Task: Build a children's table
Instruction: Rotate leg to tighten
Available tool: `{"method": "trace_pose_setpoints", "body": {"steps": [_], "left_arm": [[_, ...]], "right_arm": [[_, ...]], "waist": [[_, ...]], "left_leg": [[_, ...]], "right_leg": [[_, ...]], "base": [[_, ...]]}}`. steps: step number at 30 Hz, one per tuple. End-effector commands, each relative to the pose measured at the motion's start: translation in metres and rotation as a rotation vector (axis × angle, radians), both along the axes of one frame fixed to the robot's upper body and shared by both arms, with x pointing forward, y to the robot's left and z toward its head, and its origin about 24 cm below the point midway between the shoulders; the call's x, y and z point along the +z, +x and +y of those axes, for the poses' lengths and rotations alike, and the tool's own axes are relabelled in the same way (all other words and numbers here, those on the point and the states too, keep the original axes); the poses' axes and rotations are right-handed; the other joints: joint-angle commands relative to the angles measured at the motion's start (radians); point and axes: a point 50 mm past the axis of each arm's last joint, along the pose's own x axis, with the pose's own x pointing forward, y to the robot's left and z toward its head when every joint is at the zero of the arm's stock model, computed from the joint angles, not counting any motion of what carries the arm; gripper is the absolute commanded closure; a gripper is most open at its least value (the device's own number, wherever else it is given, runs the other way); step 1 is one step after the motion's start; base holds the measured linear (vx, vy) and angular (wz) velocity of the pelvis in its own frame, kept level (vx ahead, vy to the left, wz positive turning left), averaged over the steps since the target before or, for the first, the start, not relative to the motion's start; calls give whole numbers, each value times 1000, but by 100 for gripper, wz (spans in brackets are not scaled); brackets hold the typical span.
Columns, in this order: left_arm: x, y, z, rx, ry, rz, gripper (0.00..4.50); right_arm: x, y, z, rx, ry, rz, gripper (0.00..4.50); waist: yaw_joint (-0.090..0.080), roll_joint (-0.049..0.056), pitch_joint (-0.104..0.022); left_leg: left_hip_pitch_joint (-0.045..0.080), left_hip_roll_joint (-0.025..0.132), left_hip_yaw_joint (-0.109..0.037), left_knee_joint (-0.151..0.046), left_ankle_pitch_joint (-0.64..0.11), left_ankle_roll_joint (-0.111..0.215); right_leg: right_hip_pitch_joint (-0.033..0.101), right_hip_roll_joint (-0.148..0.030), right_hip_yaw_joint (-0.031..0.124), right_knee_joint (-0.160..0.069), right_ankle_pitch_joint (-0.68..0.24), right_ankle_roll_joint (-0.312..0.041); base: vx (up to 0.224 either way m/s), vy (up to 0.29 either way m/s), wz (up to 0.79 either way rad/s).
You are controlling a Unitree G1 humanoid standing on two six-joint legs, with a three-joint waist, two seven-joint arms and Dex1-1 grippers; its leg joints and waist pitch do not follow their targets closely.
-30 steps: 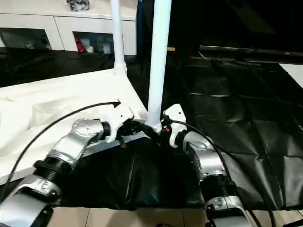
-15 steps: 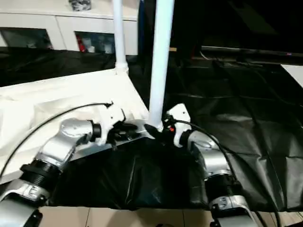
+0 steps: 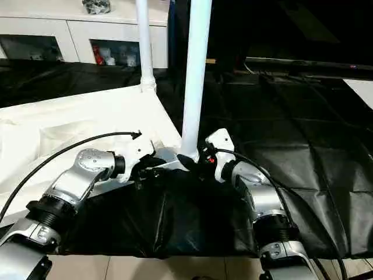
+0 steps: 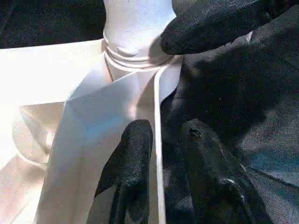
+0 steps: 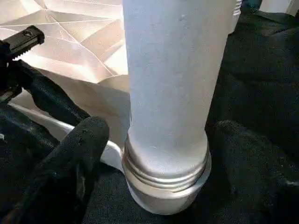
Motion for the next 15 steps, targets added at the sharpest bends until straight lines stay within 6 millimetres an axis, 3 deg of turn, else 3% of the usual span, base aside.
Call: {"method": "trace_pose_setpoints", "body": {"steps": [1, 8, 11, 15], "left_arm": [[2, 2, 4, 4, -5, 9, 367], [3, -4, 2, -62, -56, 23, 441], [-1, -6, 3, -65, -39, 35, 447], [-6, -10, 4, -90, 11, 35, 447]], "right_arm": [[2, -1, -3, 9, -8, -9, 43], [2, -1, -3, 25, -16, -4, 43], [2, -1, -2, 31, -21, -3, 43], [1, -1, -1, 40, -27, -3, 43]], "waist": [[4, 1, -75], [5, 2, -78], [7, 0, -78], [10, 1, -76]], "left_leg": [[-6, -7, 15, -61, -212, 62], [-6, -5, 15, -60, -179, 71], [-6, -5, 16, -59, -173, 76], [-5, -4, 15, -61, -194, 67]], "right_leg": [[76, -34, 36, -66, -329, -172], [77, -34, 39, -56, -265, -197], [77, -35, 39, -55, -256, -202], [76, -36, 37, -61, -308, -181]], "base": [[0, 0, 0], [0, 0, 0], [0, 0, 0], [0, 0, 0]]}}
